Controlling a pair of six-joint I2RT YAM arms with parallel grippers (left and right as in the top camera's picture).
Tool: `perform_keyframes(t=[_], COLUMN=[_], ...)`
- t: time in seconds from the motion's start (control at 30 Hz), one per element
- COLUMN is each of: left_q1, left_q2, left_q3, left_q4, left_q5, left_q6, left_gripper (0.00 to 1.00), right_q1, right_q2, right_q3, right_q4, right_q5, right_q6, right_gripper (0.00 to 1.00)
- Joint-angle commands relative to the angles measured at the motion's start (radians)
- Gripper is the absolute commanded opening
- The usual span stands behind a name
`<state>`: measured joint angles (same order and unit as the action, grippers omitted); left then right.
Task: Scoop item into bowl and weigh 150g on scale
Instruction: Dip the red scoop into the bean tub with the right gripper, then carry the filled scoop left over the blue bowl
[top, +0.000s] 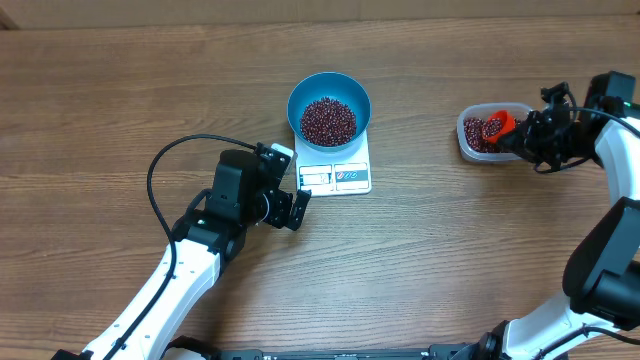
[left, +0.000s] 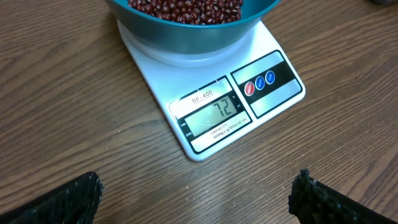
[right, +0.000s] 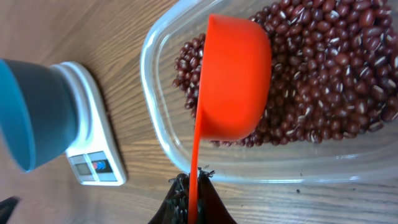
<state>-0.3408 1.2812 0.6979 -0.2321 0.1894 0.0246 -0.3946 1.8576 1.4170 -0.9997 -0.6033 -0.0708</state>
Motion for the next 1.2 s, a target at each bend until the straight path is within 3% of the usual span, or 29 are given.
perform_keyframes(t=[0.0, 0.5, 0.7, 0.87, 1.17], left_q1=[-0.002, -0.002, -0.002, -0.002, -0.002], left_q2=[0.006, 0.006, 0.006, 0.006, 0.006], left_q3=[-0.004, -0.004, -0.004, -0.004, -0.004], left_q4=[0.001, 0.001, 0.001, 0.001, 0.001], left_q5=[-0.006, -0.006, -0.006, -0.006, -0.006], left_q6=[-0.01, -0.01, -0.01, -0.01, -0.01], left_gripper=[1.0, 1.0, 1.0, 1.0, 0.99], right_q1=[-0.039, -0.154, -0.102, 0.031, 0.339], right_q2=[0.003, 0.003, 0.002, 0.002, 0.002], right_q3=[-0.004, -0.001, 0.0, 0.044, 0.064], right_q4=[-0.008, -0.116, -0.125, -0.124, 0.207], right_q5=[-0.125, -0.535, -0.543, -0.543, -0.534], right_q6=[-0.057, -0.253, -0.253, -0.243, 0.109], right_gripper=[0.04, 0.04, 0.04, 0.04, 0.04])
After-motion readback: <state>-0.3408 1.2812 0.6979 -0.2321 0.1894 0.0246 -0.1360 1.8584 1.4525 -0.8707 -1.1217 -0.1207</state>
